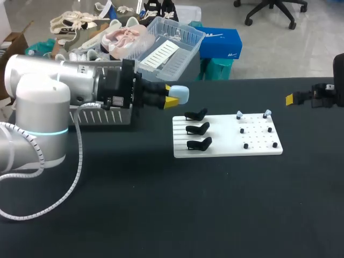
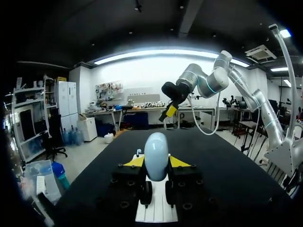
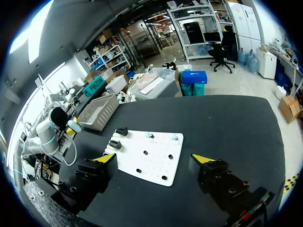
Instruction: Pick up each earbud case from the left stands, insert the matching earbuds, close the lid, and place the case in the box.
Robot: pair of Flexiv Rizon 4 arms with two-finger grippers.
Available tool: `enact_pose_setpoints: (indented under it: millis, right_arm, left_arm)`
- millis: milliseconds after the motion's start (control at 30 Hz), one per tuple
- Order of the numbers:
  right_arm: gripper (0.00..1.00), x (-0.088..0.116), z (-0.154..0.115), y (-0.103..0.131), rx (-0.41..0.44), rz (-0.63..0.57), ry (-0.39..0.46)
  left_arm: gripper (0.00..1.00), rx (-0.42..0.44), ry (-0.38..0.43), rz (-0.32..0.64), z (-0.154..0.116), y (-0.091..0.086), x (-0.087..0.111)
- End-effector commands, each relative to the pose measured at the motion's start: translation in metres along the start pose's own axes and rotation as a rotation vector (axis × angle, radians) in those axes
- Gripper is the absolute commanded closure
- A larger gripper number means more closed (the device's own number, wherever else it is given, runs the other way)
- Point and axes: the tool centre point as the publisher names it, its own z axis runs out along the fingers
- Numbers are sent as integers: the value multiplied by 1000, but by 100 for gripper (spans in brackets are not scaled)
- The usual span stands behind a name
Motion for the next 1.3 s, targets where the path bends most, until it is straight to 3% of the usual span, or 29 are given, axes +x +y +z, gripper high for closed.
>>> enact_pose_setpoints:
  millis: [33, 300, 667, 900, 1300]
  right_arm:
    - [0, 0, 0, 0, 0, 0, 0]
    - [0, 0, 0, 0, 0, 0, 0]
    - [0, 0, 0, 0, 0, 0, 0]
    - [0, 0, 0, 0, 0, 0, 0]
    - [0, 0, 0, 0, 0, 0, 0]
  left_arm:
    - [100, 15, -14, 2, 12, -7, 1]
    - [100, 97, -36, -9, 43, -20, 2]
    - [100, 149, -62, -28, 65, -18, 6]
    - [100, 98, -46, 20, 76, -14, 10]
    - [100, 23, -96, -5, 86, -14, 14]
